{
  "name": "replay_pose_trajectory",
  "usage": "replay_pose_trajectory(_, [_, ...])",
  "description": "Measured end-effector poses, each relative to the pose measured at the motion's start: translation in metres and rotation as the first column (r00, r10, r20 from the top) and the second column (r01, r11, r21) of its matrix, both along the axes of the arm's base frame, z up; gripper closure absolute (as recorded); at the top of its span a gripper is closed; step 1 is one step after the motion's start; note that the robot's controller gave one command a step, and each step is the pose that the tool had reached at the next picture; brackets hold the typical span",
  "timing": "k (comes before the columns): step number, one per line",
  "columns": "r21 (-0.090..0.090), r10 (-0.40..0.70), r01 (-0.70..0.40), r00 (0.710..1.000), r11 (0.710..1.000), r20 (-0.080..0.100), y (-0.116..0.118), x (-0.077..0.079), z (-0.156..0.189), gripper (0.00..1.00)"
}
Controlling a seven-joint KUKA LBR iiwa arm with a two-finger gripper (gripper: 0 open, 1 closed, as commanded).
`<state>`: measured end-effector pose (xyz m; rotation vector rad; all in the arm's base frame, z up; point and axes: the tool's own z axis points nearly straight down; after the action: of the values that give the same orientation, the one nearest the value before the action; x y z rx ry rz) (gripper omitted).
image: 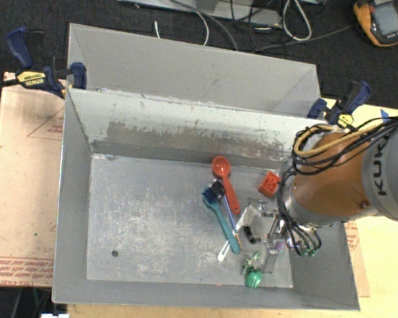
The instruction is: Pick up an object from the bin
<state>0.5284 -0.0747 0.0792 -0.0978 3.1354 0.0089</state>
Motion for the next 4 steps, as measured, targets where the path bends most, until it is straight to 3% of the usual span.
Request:
replay_pose_trajectory(1, [0.001,-0.136,0.136,0.991,0.991,0.000,-0.036,0.047,-0.007,0.00])
replay_pose_trajectory(2, [0.002,-0.080,0.080,0.997,0.997,-0.005,-0.036,0.015,0.015,0.00])
replay_pose_trajectory(3, [0.001,-0.061,0.061,0.998,0.998,0.005,-0.072,-0.039,-0.008,0.00])
replay_pose_trajectory(4, [0.003,-0.083,0.083,0.997,0.997,0.007,-0.061,-0.036,-0.010,0.00])
